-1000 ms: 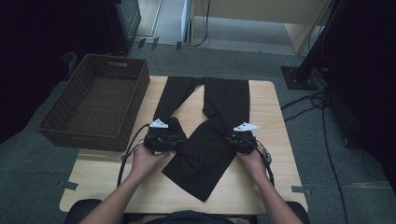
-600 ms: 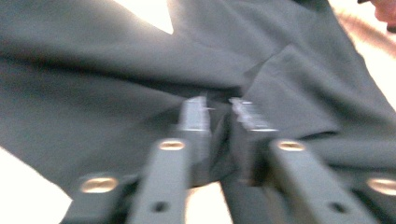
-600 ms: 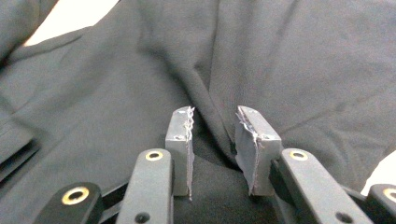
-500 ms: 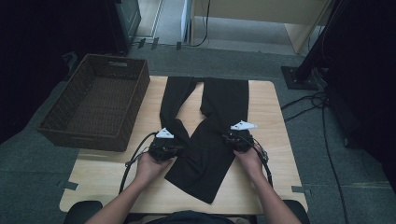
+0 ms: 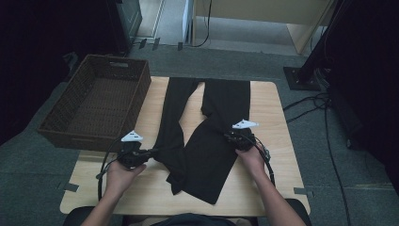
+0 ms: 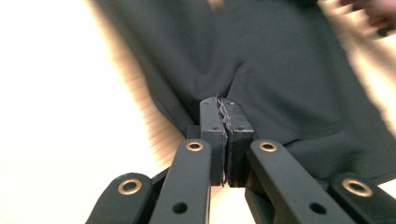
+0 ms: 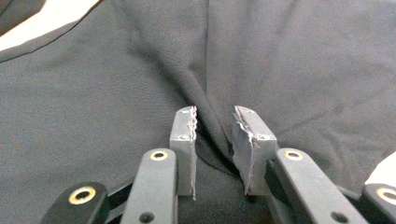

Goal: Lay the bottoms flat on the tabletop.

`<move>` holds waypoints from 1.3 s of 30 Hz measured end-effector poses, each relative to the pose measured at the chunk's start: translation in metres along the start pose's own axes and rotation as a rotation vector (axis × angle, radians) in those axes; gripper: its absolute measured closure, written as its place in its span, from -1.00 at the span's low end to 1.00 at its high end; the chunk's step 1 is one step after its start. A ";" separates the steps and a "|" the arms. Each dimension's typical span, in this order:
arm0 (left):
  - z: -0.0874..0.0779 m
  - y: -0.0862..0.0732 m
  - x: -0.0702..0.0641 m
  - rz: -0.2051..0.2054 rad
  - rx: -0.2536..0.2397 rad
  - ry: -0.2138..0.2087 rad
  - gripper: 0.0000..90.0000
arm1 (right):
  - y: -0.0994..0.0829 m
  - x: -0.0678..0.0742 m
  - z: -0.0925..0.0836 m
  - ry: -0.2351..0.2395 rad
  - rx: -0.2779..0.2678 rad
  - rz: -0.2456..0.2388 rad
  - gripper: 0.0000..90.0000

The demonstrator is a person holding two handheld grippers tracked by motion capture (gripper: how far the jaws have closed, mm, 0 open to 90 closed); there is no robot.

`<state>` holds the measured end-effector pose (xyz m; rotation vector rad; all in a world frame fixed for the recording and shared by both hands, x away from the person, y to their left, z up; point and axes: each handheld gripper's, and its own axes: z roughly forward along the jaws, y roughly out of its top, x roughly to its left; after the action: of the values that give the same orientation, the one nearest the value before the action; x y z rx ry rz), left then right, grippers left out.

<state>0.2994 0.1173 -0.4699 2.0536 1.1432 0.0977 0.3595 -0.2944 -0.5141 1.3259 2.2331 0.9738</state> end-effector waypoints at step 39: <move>0.042 0.006 -0.016 0.144 0.073 0.009 1.00 | 0.007 0.005 0.012 -0.001 -0.029 0.001 0.58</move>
<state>0.3108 0.0788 -0.4911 2.2013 1.0171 0.1374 0.3689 -0.2837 -0.5170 1.3149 2.2095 1.0016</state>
